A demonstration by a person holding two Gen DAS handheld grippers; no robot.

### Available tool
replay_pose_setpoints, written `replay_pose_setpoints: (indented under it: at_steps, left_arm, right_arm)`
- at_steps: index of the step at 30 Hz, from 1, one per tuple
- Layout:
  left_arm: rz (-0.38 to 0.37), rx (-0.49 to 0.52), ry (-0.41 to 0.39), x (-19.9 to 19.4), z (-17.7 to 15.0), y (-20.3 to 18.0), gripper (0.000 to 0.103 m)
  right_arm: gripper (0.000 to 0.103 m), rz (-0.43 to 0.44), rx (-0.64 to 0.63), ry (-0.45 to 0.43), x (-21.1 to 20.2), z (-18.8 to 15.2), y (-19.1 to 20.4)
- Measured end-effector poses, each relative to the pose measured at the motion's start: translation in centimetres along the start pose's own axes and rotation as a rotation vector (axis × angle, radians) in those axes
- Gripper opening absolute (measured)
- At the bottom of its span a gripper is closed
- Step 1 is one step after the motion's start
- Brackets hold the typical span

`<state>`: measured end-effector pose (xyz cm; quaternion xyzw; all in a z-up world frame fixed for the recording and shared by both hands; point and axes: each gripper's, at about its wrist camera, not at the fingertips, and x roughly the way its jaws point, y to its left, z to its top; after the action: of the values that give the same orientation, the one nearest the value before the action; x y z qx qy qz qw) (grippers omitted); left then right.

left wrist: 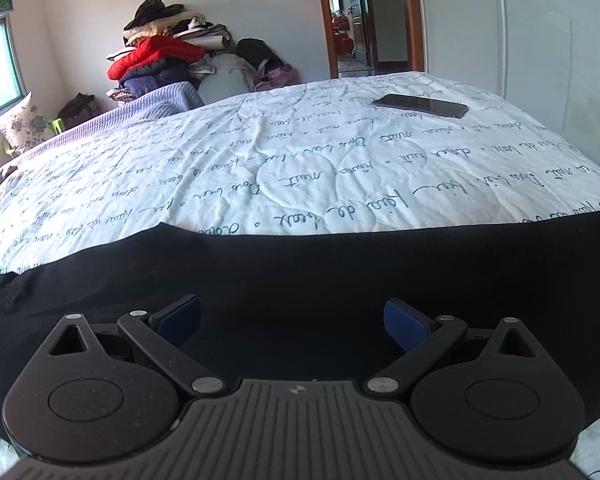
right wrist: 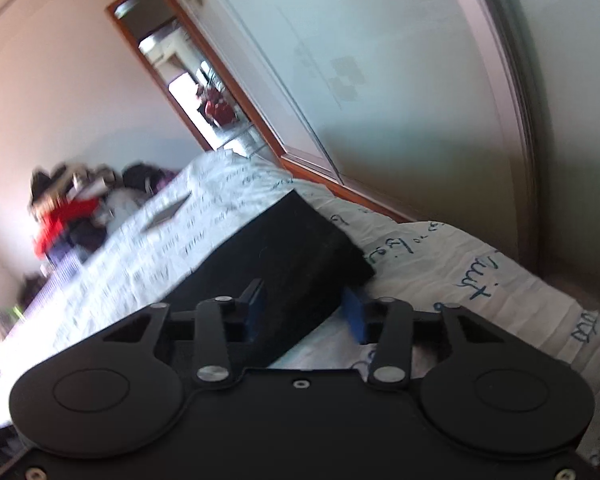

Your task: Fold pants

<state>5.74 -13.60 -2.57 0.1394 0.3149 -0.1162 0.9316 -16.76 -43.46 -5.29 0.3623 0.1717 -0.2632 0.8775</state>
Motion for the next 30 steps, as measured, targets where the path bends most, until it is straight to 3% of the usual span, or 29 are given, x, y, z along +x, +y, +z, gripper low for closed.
replay_pose_setpoints:
  at_steps: [7,11,16,18,25,27,28,29,30]
  left_arm:
    - [-0.097,-0.023,0.029,0.1,1.7,-1.1,0.099]
    - [-0.125,0.013,0.014,-0.5,2.8,-2.6,0.099]
    - [-0.122,0.085,-0.035,-1.6,3.2,-4.9,0.100]
    - [-0.123,0.111,-0.040,-1.7,3.1,-5.7,0.100]
    - [-0.091,0.168,-0.063,-2.1,2.3,-5.9,0.100]
    - [-0.080,0.164,-0.056,-1.9,2.4,-5.3,0.100]
    - [-0.077,0.157,-0.053,-1.8,2.5,-4.9,0.100]
    - [-0.077,0.146,-0.048,-1.7,2.7,-4.4,0.100]
    - [-0.080,0.133,-0.039,-1.4,2.9,-3.8,0.100]
  right_arm:
    - [0.043,0.084,0.322,0.004,0.7,1.1,-2.7]
    - [0.043,0.177,0.532,0.026,-0.3,0.3,-4.2]
    - [0.048,0.110,0.538,0.088,-2.6,-0.2,-2.9]
    - [0.051,0.099,0.540,0.124,-2.3,0.1,-2.7]
    - [0.056,0.030,0.444,0.112,1.4,1.9,-1.8]
    - [0.051,0.038,0.413,0.098,2.0,2.0,-1.7]
    - [0.043,0.038,0.411,0.093,2.0,1.9,-1.7]
    - [0.034,0.049,0.411,0.084,2.0,1.8,-1.9]
    - [0.017,0.058,0.410,0.079,2.0,1.7,-2.0]
